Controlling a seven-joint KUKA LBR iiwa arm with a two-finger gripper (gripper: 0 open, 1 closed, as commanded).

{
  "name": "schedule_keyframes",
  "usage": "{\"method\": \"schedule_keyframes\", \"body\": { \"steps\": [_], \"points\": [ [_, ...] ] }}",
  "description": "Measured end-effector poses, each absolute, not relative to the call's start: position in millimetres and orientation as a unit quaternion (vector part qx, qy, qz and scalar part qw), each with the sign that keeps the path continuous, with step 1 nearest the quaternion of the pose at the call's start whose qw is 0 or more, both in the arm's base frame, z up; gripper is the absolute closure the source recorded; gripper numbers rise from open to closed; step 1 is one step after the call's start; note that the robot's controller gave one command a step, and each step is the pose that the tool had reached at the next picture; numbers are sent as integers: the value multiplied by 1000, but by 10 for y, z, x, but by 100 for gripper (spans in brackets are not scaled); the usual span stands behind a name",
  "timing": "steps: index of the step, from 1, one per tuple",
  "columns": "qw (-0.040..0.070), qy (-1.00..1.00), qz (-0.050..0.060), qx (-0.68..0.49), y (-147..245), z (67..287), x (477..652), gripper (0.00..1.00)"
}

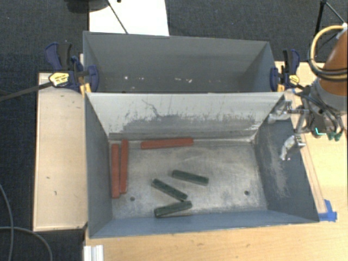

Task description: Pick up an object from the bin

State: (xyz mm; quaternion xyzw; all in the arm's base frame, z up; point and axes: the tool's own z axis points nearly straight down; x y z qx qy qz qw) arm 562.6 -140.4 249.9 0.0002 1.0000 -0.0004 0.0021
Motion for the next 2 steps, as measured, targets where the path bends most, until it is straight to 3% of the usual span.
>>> {"method": "schedule_keyframes", "body": {
  "steps": [1, 2],
  "points": [
    [4, 1000, -1, -5, -1121, 2021, 5541, 0],
    [-2, 999, 0, 35, -655, 1778, 5465, 0]
  ]
}}
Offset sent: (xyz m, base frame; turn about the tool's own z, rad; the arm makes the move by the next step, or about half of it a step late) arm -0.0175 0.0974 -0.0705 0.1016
